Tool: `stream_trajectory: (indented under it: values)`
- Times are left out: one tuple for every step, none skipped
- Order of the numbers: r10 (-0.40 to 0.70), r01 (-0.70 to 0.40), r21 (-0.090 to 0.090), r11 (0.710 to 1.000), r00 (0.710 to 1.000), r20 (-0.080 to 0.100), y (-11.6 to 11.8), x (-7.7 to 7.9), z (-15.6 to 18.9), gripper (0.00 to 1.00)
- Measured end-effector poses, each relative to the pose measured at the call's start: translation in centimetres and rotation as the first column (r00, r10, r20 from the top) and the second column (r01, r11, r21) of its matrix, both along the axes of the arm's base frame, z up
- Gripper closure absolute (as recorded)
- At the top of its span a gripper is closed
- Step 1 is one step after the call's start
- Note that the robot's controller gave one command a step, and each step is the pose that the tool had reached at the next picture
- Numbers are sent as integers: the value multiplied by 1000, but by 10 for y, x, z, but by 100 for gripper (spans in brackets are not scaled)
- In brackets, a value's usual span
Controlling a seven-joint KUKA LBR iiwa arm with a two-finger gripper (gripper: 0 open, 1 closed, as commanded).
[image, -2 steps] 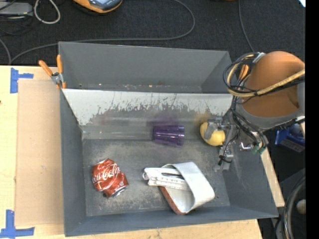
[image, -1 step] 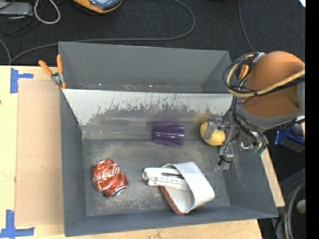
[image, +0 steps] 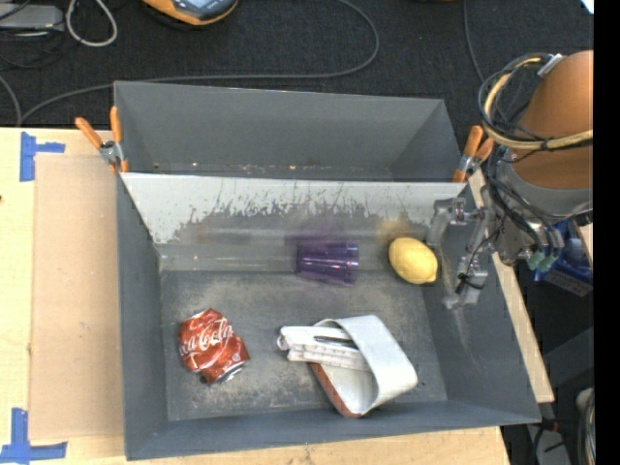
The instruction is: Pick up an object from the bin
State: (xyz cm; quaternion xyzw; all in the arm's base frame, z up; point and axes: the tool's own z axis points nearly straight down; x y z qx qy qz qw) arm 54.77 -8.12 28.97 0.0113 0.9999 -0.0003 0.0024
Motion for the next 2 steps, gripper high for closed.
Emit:
stream_trajectory:
  values:
    - [-25, 26, 6, 1000, 999, -26, 94, -11, -82, 0]
    - [-5, 5, -6, 1000, 1000, 6, 6, 46, -56, 0]
